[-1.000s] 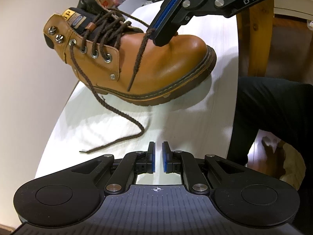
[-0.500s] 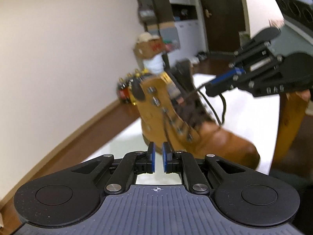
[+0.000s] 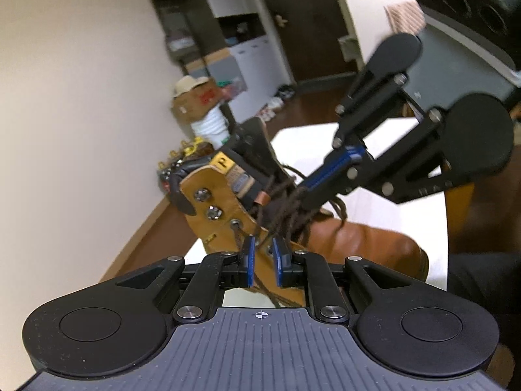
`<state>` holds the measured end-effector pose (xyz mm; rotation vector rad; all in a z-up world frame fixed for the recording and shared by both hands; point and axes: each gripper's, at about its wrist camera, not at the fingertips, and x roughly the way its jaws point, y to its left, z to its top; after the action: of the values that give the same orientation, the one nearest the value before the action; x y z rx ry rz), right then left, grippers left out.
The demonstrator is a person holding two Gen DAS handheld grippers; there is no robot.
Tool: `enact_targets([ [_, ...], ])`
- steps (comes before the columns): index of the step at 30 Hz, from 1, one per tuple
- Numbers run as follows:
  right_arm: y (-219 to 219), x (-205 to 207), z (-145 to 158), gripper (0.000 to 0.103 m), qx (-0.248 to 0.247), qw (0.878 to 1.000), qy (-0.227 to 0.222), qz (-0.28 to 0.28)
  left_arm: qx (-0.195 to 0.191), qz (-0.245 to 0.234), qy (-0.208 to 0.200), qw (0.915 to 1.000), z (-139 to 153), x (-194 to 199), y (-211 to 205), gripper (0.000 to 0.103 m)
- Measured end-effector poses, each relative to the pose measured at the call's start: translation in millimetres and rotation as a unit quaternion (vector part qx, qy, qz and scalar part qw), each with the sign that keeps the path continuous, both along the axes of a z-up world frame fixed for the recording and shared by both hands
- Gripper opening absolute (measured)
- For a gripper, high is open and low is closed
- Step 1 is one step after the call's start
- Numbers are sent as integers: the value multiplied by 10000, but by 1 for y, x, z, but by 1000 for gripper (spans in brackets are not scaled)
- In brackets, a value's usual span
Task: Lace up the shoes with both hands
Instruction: 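Grasp the laces at the eyelets with the left gripper while the right gripper holds lace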
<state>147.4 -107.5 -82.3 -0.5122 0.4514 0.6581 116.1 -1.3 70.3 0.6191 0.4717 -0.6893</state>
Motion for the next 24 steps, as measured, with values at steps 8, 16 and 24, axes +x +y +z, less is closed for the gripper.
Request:
enact_targets([
  [8,0,3,-3,4,91,9995,243,205,777,-498,-389,9950,-24,-2,-13,8],
  [16,-7,3,-6,5,175,9987,420,225,932,-626,-489,9925,-30,1,-16,3],
  [24,-7,-1,-7,21,-59,9985,-6,552,1363,-892,-575,9850,-34,-11,-21,3],
])
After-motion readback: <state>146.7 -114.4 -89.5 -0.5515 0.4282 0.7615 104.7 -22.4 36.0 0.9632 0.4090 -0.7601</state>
